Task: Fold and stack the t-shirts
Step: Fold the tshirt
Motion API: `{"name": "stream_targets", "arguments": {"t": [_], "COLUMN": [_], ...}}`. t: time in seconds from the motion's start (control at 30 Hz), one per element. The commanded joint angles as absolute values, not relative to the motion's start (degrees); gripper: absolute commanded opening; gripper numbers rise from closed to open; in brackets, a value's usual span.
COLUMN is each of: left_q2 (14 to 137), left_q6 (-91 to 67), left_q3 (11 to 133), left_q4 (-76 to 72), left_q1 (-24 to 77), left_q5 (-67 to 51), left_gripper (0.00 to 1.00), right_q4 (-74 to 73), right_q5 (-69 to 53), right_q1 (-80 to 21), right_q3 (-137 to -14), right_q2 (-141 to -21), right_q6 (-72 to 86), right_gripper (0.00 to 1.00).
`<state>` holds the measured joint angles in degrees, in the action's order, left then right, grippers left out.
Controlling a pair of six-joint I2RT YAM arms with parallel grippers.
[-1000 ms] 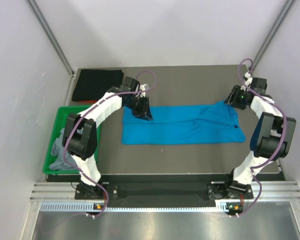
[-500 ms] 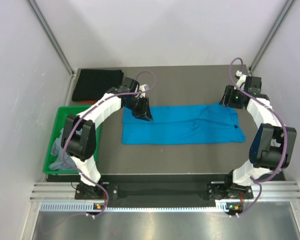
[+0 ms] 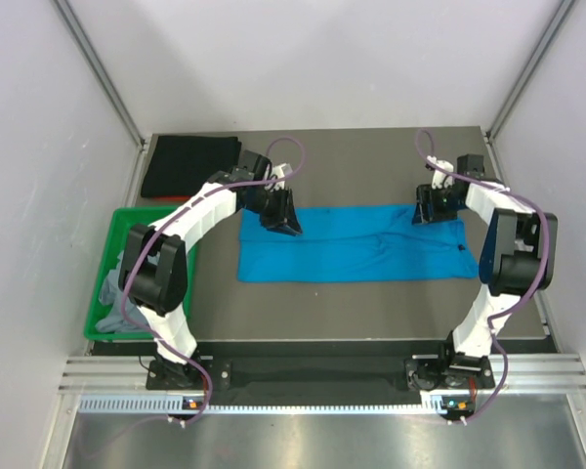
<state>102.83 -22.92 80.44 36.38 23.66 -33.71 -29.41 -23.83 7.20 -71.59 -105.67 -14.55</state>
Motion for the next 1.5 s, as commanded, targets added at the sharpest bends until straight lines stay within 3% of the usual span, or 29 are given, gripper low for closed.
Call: {"name": "stream_targets", "arguments": {"t": [0.0,0.53,0.93,1.17,1.47], "left_q2": [100.11,100.46,100.63,100.63,100.28], "left_q6": [-23.29,-23.47,-23.55,-23.47,-23.64], "left_q3": [80.42,80.42,80.68,80.68,80.07], "left_q4": [34.01,34.19,34.19,34.19,33.66], "left_q1": [23.47,22.85,22.85,22.85,22.85], "left_q5": [-35.60,-35.42,-35.42,-35.42,-35.51], "left_gripper": [0.30,0.30,0.30,0.30,0.30], "right_q4": [-30.67,-34.19,-36.12,-36.04,-34.46], "right_q5": [-24.08,-21.79,-21.27,-17.76,-10.73], "right_q1": [7.47,7.56,6.77,4.22,0.44], "right_q3": [-74.97,-76.11,-74.62,-72.07,-63.37], "right_q2": [-106.43,-108.02,-103.54,-98.01,-87.98], "right_q6": [-18.19,-19.51,-17.23,-10.91,-5.28], "right_gripper": [0.59,0.52,0.23,0.01,0.03]}}
